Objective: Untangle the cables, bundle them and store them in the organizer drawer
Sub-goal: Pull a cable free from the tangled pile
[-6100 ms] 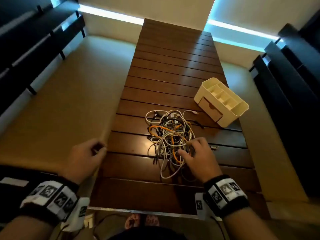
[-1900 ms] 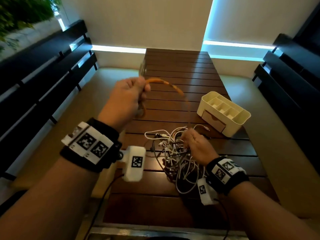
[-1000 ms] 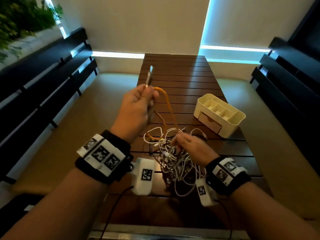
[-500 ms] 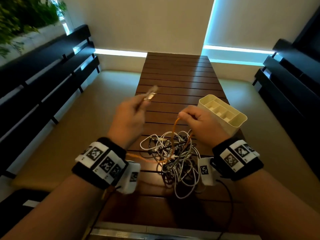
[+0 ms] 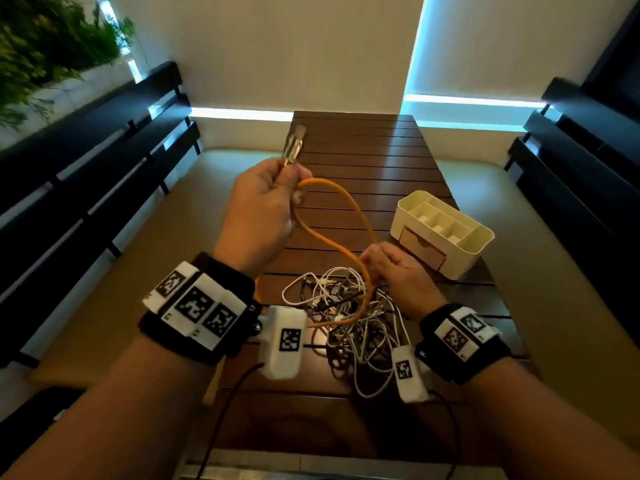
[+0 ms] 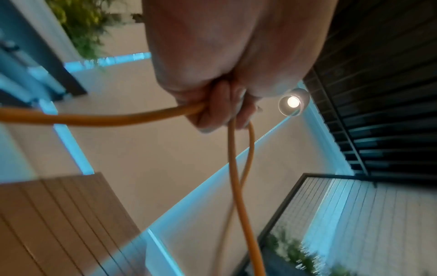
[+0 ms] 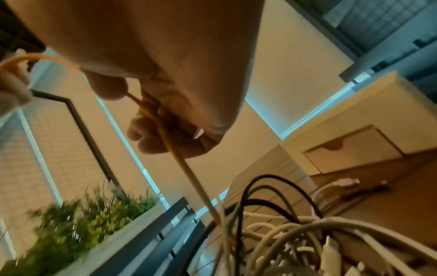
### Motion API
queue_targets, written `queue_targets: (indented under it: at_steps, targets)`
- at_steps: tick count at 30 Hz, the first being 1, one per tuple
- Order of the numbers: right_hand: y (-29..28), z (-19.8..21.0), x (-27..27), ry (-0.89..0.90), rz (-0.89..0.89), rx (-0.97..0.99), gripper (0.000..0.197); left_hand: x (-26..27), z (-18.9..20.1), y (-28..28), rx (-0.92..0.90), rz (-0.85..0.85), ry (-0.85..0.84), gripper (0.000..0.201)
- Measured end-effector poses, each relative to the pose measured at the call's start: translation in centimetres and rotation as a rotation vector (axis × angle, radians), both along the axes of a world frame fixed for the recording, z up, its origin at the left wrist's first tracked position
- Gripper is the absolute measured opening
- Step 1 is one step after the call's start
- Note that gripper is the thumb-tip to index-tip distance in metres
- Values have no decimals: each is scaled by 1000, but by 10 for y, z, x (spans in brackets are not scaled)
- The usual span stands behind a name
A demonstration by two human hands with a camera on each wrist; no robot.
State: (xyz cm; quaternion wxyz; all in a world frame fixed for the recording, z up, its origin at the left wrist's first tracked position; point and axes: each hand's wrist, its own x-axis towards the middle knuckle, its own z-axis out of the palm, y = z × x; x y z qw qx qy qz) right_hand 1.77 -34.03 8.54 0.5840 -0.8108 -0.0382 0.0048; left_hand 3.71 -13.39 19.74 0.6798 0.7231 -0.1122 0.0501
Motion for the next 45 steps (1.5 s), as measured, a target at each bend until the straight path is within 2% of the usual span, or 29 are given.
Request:
queue_targets:
  at_steps: [3,5,8,10,13,16,19,21,22,29,33,37,40,45]
  targets:
    - [-2,13,0,-56,-154,96,31,2,-23,12,295,-27,76,24]
    - [-2,29,-2,-161,-220,81,27,2,-45,20,375,-65,146,25]
    - [2,53,-6,-406,-284,-22,17,-3,-63,27,392,-59,206,26]
    - [9,69,-6,-573,-275,-83,17,-7,-64,27,366,-18,198,25]
    - [17,87,-5,-641,-195,-141,11,-9,-53,22,311,80,103,24]
    - [19,84,-10,-482,-163,-165,15,-12,-36,17,261,45,-7,24]
    - [17,74,-22,-171,-171,67,18,-18,-32,10,238,-125,14,24]
    - [15,68,-31,-32,-161,208,21,-19,-38,6,199,-159,51,23]
    - [15,65,-36,7,-150,211,22,-18,-42,4,182,-151,68,23]
    - [2,27,-77,79,-79,-105,14,-17,-72,-18,205,-194,155,25]
    - [-24,18,-108,239,0,-166,13,-33,-80,-21,122,-272,256,26]
    - [-36,6,-124,313,-39,-189,15,-55,-90,-39,72,-436,404,26]
    - [-29,-2,-124,328,-98,-156,17,-63,-96,-54,90,-514,428,25]
    - [-15,-14,-117,285,-179,-116,20,-60,-96,-65,103,-478,414,25]
